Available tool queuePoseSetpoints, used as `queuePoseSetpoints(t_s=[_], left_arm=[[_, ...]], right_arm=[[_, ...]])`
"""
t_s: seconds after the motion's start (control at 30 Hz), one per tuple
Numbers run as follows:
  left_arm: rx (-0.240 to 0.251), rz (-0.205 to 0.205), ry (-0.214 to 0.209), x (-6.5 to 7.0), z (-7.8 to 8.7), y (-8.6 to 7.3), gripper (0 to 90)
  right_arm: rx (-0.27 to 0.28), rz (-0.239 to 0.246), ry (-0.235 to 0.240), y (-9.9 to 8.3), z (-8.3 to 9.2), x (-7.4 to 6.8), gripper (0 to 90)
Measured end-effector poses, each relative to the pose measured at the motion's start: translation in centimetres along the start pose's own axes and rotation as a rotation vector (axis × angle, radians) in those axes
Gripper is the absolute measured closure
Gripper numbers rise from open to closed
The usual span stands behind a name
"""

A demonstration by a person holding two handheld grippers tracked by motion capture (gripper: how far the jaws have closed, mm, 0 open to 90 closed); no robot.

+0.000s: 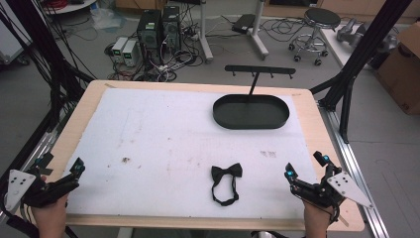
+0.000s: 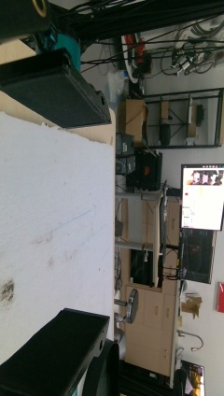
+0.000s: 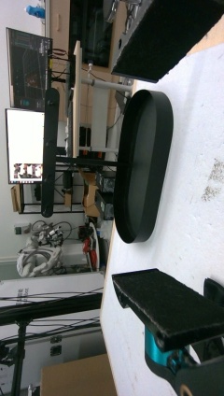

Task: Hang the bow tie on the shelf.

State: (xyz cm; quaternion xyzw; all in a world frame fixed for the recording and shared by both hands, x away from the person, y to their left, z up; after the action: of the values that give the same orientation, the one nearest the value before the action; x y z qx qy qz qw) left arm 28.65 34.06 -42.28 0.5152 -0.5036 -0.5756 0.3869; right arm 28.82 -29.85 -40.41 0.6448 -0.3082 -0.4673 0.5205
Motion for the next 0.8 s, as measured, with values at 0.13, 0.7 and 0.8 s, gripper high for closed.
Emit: queuePoseSetpoints(t_s=[0.13,0.7,0.8], left_arm=[[-0.003,-0.004,-0.004,0.1,0.0,0.0,5.4],[-0.01,0.0,-0.002,0.0,-0.1,-0.2,5.5],[-0.015,0.0,-0.001,0.0,-0.1,-0.3,5.4]], right_arm=[[-0.004,0.003,0.004,0.0,0.0,-0.1,1.7],[-0.118,0.021,0.095,-0.6,-1.6,-4.2,4.5],[-0.193,0.021,0.113,-1.7,-2.6,-5.8,4.6]])
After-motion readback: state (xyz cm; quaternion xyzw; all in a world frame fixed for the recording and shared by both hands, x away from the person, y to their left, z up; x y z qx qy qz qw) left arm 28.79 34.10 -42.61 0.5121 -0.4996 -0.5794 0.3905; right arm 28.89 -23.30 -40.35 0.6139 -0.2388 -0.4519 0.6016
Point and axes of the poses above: each handheld gripper's, and its own axes: z roughly backward along the jaws, y roughly out of its top, x roughly to its right, the point moved 8 cm from there along -z, roughly forward along the jaws, and after that the axes turned 15 degrees about -z, right-handed, at the moved point
